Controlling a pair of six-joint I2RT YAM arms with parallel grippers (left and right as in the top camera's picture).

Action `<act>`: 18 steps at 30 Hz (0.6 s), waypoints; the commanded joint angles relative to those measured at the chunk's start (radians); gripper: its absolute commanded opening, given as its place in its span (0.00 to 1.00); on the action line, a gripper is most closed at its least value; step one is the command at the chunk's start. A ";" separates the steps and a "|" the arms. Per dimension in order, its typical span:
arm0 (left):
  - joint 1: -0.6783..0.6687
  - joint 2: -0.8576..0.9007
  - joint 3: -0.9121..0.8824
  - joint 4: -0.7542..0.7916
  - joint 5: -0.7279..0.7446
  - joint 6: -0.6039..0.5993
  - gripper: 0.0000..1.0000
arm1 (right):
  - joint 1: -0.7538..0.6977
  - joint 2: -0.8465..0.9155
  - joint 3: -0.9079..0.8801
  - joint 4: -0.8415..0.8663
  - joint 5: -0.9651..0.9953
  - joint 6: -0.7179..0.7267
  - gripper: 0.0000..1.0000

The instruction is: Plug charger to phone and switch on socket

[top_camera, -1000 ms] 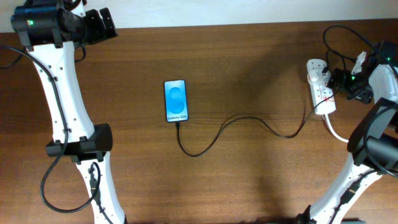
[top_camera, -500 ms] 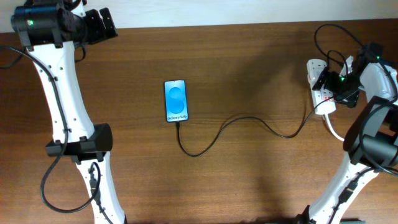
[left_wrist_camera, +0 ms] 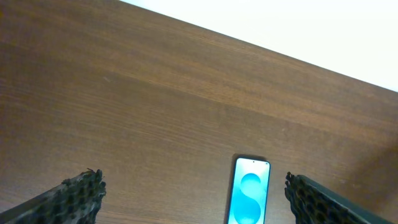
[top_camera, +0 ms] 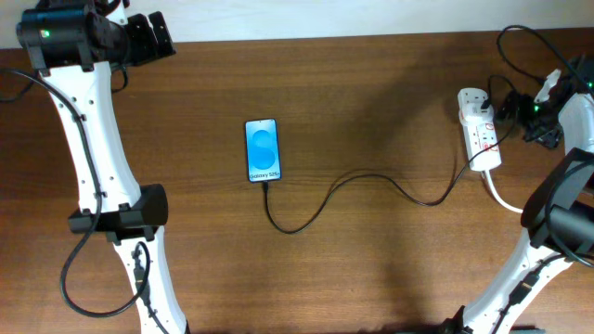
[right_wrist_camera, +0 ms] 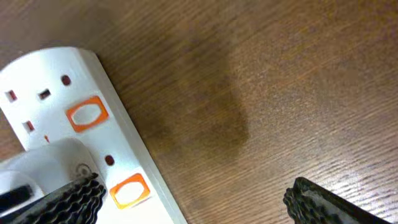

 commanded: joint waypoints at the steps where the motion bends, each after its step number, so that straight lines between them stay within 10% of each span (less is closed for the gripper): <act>1: 0.002 -0.006 -0.002 0.001 -0.008 -0.005 0.99 | 0.007 -0.001 0.019 0.003 -0.019 0.005 0.98; 18: 0.002 -0.006 -0.002 0.001 -0.008 -0.005 0.99 | 0.007 0.024 0.008 -0.055 0.008 0.003 0.99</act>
